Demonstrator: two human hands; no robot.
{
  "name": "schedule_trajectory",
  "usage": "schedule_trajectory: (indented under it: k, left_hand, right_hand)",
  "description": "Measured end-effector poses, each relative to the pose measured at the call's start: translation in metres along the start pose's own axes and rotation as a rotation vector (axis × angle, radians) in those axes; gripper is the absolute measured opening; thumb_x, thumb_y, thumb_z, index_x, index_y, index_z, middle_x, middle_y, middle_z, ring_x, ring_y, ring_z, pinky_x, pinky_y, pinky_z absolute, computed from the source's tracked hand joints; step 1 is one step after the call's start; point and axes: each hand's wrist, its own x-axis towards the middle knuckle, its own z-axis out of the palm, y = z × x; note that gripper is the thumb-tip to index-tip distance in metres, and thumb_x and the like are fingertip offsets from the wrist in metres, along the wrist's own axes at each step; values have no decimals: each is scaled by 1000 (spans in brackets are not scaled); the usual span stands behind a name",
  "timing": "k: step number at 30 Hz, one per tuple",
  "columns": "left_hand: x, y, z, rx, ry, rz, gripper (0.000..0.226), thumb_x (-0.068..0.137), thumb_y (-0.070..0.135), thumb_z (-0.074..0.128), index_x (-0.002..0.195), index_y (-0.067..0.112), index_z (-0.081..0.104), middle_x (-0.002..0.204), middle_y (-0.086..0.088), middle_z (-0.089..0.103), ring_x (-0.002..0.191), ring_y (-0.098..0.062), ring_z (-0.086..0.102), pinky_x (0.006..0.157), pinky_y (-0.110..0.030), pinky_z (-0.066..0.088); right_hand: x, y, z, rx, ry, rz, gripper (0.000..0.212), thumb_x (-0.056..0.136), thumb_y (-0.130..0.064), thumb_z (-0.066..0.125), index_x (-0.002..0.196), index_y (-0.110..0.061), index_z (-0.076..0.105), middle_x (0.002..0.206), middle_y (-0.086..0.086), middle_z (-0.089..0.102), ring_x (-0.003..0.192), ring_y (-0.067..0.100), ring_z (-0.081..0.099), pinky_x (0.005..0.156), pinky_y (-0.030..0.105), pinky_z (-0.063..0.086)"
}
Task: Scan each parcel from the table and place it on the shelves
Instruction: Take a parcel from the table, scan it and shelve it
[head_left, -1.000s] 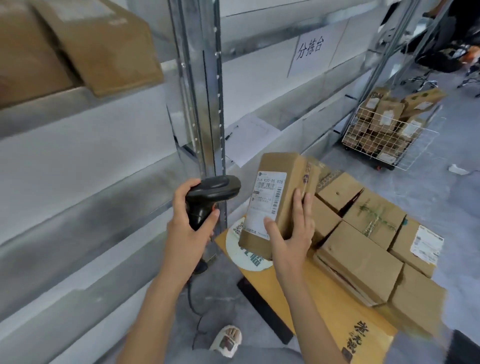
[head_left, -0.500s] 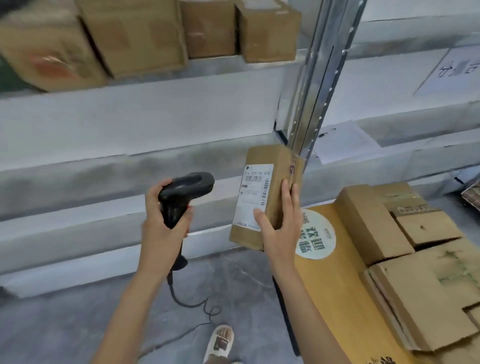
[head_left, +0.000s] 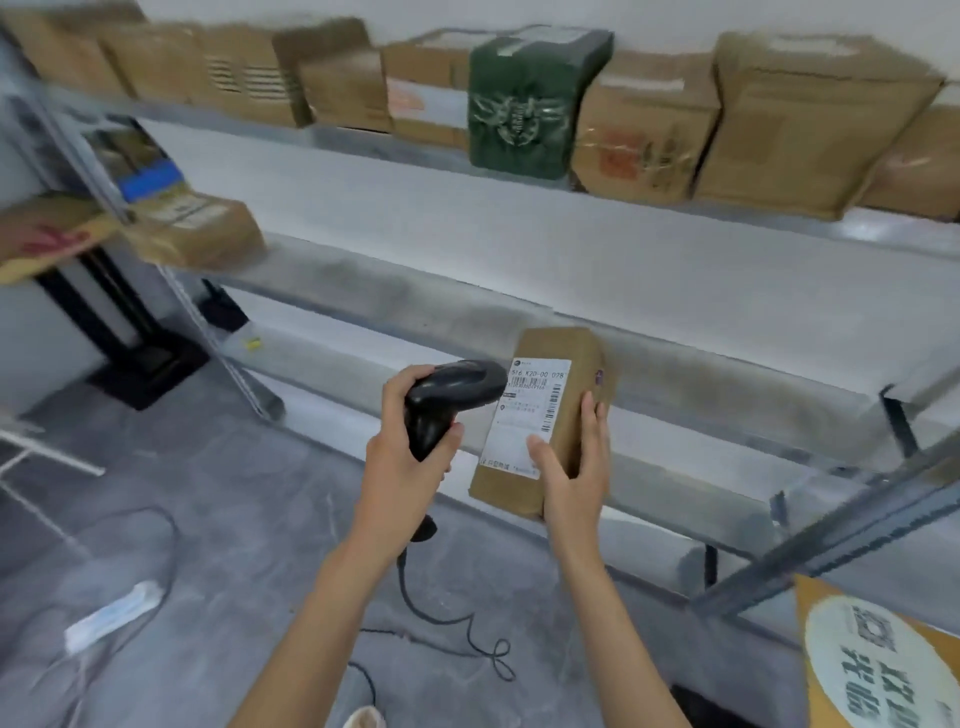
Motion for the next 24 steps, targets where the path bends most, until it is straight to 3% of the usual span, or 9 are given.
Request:
schedule_trajectory:
  k: [3, 9, 13, 17, 24]
  left_hand:
    - [14, -16, -56, 17, 88, -13, 61, 95, 12, 69, 127, 56, 41, 105, 26, 64, 66, -11, 65, 62, -24, 55]
    - [37, -43, -173, 72, 283, 4, 66, 94, 9, 69, 125, 59, 39, 110, 28, 63, 67, -14, 65, 63, -33, 59]
    - [53, -67, -239, 100, 375, -27, 64, 95, 10, 68, 125, 58, 39, 108, 28, 63, 63, -13, 64, 63, -41, 59]
    - [71, -88, -289, 126, 419, -55, 60, 96, 12, 67, 127, 55, 39, 105, 23, 64, 67, -10, 64, 67, -39, 59]
    - [101, -122, -339, 104, 495, -129, 62, 96, 11, 68, 128, 55, 38, 105, 22, 65, 66, -15, 64, 67, -46, 59]
  right_hand:
    - [-1, -13, 67, 46, -71, -3, 81, 81, -41, 67, 150, -56, 28, 166, -19, 17, 143, -7, 21, 124, 47, 23]
    - [-13, -26, 203, 185, -250, 52, 84, 70, -51, 68, 146, -60, 34, 164, -16, 26, 148, 10, 31, 119, 51, 33]
    - [-24, -32, 287, 299, -331, 131, 87, 71, -43, 72, 151, -47, 37, 159, -14, 36, 145, 12, 37, 118, 50, 36]
    - [-32, -39, 347, 360, -379, 181, 81, 75, -33, 71, 148, -48, 40, 154, -13, 43, 138, 13, 47, 114, 48, 42]
    - [-20, -41, 405, 347, -429, 227, 80, 74, -34, 72, 146, -52, 42, 148, -13, 50, 130, 16, 55, 107, 49, 49]
